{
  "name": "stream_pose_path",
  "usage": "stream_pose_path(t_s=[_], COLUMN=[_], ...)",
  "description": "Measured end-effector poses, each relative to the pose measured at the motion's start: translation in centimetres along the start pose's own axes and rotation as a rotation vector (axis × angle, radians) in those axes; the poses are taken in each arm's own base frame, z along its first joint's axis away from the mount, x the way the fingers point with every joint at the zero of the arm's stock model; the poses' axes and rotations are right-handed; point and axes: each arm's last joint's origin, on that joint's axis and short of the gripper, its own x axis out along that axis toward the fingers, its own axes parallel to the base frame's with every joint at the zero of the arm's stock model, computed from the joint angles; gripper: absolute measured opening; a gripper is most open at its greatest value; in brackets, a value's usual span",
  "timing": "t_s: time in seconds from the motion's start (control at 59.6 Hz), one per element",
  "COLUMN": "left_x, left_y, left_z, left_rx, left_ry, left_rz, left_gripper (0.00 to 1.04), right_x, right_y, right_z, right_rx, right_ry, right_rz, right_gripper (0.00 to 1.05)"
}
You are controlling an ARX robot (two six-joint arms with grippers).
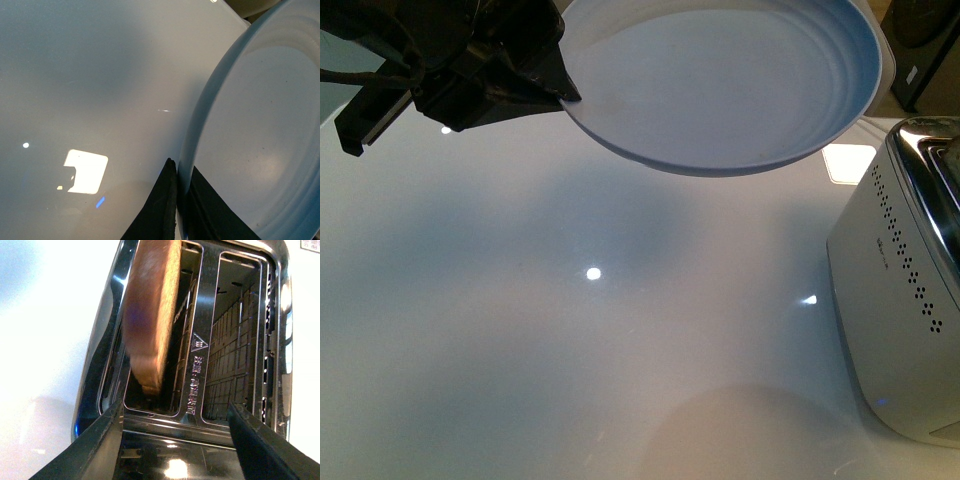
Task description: Left arm holds plate, right arm toasts bread
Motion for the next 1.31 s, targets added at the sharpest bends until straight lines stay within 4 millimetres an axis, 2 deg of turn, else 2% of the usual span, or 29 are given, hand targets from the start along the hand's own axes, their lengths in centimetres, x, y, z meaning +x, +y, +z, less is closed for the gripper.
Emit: stream_pose_path(t_s=[0.084,0.151,0.302,0.453,0.537,0.654,1.04,1.308], left_x=[0.0,0.0,0.0,0.0,0.0,0.0,0.0,0.0], left_y=[0.0,0.0,0.0,0.0,0.0,0.0,0.0,0.0], left_z=[0.0,0.0,0.0,0.0,0.0,0.0,0.0,0.0], left_rx=[0.000,0.000,0.000,0.000,0.000,0.000,0.000,0.000], left_ry=[0.000,-0.001,0.000,-0.001,-0.002,-0.001,-0.002,-0.002], left_rz=[0.000,0.001,0.000,-0.001,-0.001,-0.001,-0.001,-0.001], left_gripper=[0.03,0.03,0.03,0.03,0.03,0.03,0.03,0.03], right_x=[-1.5,-3.5,-5.9,-6.0,-5.8,-6.1,-6.2,-6.3], right_y=[-0.8,-1.7,-2.5,-2.6,-2.2,-1.9,-1.4,-1.2], right_z=[0.7,1.2,1.8,1.9,1.4,0.6,-1.9,-3.0], right_rx=[0.048,0.102,0.146,0.150,0.175,0.188,0.194,0.196], right_ry=[-0.084,-0.189,-0.313,-0.319,-0.525,-0.683,-0.693,-0.695], right_rz=[-0.006,-0.014,-0.048,-0.046,0.005,0.007,0.007,0.008], right_gripper=[0.84,0.97,0.96,0.96,0.83,0.66,0.04,0.02])
